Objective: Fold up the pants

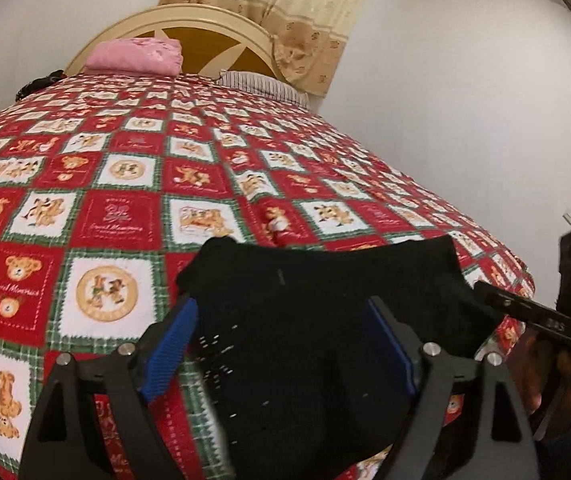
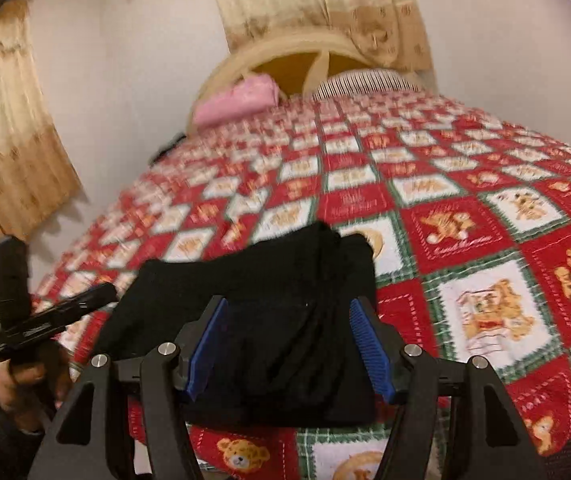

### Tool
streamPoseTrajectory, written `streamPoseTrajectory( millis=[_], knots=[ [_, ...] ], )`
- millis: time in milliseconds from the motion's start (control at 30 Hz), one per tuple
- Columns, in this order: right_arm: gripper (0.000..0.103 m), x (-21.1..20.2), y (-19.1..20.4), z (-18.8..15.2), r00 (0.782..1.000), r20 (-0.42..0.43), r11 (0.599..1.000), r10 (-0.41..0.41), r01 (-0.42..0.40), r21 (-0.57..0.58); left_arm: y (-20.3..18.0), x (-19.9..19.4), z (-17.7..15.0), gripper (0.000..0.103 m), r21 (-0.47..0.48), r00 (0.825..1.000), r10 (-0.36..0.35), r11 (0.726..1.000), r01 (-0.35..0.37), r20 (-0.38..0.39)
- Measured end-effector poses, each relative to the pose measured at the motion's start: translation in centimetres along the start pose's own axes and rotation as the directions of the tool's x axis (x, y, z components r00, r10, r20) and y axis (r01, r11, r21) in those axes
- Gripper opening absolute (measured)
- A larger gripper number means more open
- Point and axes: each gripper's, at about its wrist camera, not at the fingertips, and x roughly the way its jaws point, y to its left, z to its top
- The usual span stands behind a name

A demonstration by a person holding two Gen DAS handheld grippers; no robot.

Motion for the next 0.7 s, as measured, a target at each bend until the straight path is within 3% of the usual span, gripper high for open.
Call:
streamPoseTrajectory(
  millis=[33,100,133,167,200,300,433,567,633,667,700],
  knots=[
    [0.062,0.7,-0.2,0.0,1.000,-0.024,1.000,-0.008,0.008,0.012,0.1,0.1,-0.1,0.087,-0.001,1.000,0.002,1.000,-0.002,-0.001],
    [0.034,1.2,-0.4,0.0,0.998,-0.045,0.999,-0.043,0.043,0.007,0.4,0.2,-0.4,0.091,-0.001,1.000,0.006,1.000,-0.006,-0.004],
    [0.024,1.1,-0.6,0.1,0.998,-0.044,0.999,-0.043,0.043,0.004,0.5,0.3,-0.5,0.092,-0.001,1.000,0.014,1.000,-0.014,-0.004],
    [0.016,0.8,-0.7,0.1,0.999,-0.038,1.000,-0.020,0.020,0.010,0.6,0.3,-0.6,0.093,-0.001,1.000,0.017,1.000,-0.017,-0.003],
    [0.015,0.3,-0.8,0.2,1.000,-0.027,1.000,-0.008,0.009,0.014,0.7,0.3,-0.7,0.093,-0.002,1.000,0.016,1.000,-0.016,-0.003],
    [0.014,-1.3,-0.7,0.5,0.999,0.014,0.999,-0.041,0.041,-0.010,0.9,0.6,-0.9,0.093,-0.005,1.000,0.017,1.000,-0.017,-0.013],
    [0.014,-0.5,-2.3,0.3,0.996,-0.022,0.996,-0.090,0.090,0.027,1.0,1.5,-1.6,0.093,-0.001,0.998,0.023,1.000,-0.024,-0.050],
    [0.015,0.4,-3.4,-0.3,0.996,-0.036,0.995,-0.082,0.084,0.058,0.9,2.1,-2.2,0.093,0.017,0.996,0.040,0.999,-0.038,-0.080],
    [0.025,0.1,-3.4,-0.2,0.995,-0.031,0.993,-0.097,0.099,0.068,0.9,2.0,-2.2,0.093,0.012,0.997,0.035,0.999,-0.034,-0.075],
    [0.042,-0.3,-3.3,-0.1,0.990,-0.014,0.989,-0.138,0.138,0.061,1.0,1.9,-2.2,0.093,0.011,0.997,0.035,0.999,-0.035,-0.073],
    [0.046,-0.9,-3.1,0.1,0.986,0.017,0.985,-0.166,0.165,0.051,1.0,1.8,-2.2,0.093,0.013,0.997,0.039,0.999,-0.038,-0.069]
  ],
)
